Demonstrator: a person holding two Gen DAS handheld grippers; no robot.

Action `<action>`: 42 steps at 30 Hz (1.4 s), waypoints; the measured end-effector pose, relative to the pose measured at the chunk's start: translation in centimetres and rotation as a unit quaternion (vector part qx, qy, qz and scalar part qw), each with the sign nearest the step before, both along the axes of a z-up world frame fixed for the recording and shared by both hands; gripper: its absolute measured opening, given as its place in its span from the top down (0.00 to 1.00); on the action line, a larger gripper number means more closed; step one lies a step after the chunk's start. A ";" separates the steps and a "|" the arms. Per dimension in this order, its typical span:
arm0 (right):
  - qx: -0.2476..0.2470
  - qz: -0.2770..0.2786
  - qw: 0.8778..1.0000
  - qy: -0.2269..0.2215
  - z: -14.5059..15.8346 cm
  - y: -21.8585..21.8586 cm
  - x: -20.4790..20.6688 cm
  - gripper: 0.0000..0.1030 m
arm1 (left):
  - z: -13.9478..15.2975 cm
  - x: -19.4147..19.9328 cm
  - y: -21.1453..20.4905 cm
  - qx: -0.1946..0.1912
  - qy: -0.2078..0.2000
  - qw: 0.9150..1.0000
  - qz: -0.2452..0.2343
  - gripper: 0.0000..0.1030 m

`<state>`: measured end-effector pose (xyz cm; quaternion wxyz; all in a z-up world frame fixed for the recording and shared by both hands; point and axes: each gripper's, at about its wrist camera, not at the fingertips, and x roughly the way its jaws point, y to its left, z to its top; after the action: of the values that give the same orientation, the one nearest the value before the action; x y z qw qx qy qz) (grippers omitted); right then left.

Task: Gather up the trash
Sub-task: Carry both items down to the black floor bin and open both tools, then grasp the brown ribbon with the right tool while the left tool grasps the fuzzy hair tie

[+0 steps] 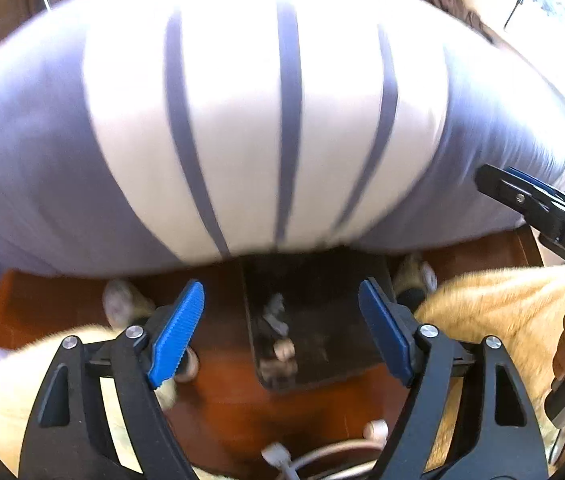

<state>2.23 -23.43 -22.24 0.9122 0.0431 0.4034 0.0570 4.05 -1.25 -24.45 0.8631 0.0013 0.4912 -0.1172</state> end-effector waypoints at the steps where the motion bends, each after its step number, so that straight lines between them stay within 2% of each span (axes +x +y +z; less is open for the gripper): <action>1: -0.001 -0.004 1.000 -0.017 1.1 -0.2 -0.1 0.37 | 1.2 0.2 0.2 0.001 -0.016 1.000 0.002 0.25; 5: -0.013 -0.004 0.997 -0.070 4.8 -0.4 0.4 0.34 | 5.3 1.0 0.7 0.005 -0.069 0.998 0.010 0.23; 11: -0.018 -0.003 0.995 -0.096 7.2 -1.1 3.6 0.34 | 8.9 3.9 1.3 0.012 -0.112 0.993 0.024 0.22; 21: -0.019 -0.012 0.994 -0.104 8.9 -0.7 11.1 0.34 | 11.2 11.6 1.9 0.029 -0.135 0.990 0.038 0.22; 27: -0.004 -0.011 0.995 -0.103 8.9 -0.6 14.9 0.35 | 10.9 16.2 2.2 0.025 -0.133 0.990 0.048 0.23; 28: -0.002 -0.014 0.995 -0.104 8.8 -0.7 15.3 0.36 | 10.9 16.6 2.3 0.022 -0.132 0.990 0.048 0.23; 33: -0.001 -0.016 0.996 -0.088 8.4 -0.7 17.1 0.56 | 10.9 19.0 2.1 0.016 -0.133 0.990 0.042 0.25; 35: 0.003 -0.013 0.997 -0.082 8.1 -0.7 17.6 0.64 | 10.7 19.7 1.9 0.015 -0.130 0.991 0.038 0.32; 36: 0.001 -0.012 0.997 -0.081 8.0 -0.6 17.7 0.73 | 10.6 20.0 1.9 0.014 -0.128 0.991 0.036 0.36; 38: -0.007 -0.010 0.997 -0.081 7.9 -0.4 18.0 0.84 | 10.3 20.6 1.8 0.008 -0.120 0.992 0.031 0.56; 41: -0.012 -0.001 0.996 -0.085 8.0 0.0 18.1 0.90 | 9.7 21.2 1.8 -0.003 -0.110 0.994 0.022 0.75; 42: -0.014 0.001 0.996 -0.087 8.1 0.2 18.1 0.90 | 9.6 21.2 1.8 -0.006 -0.109 0.994 0.019 0.75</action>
<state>20.31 -23.25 -14.12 0.9445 0.0244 0.3229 0.0556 25.27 0.51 -14.84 0.9136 -0.0007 0.3933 -0.1033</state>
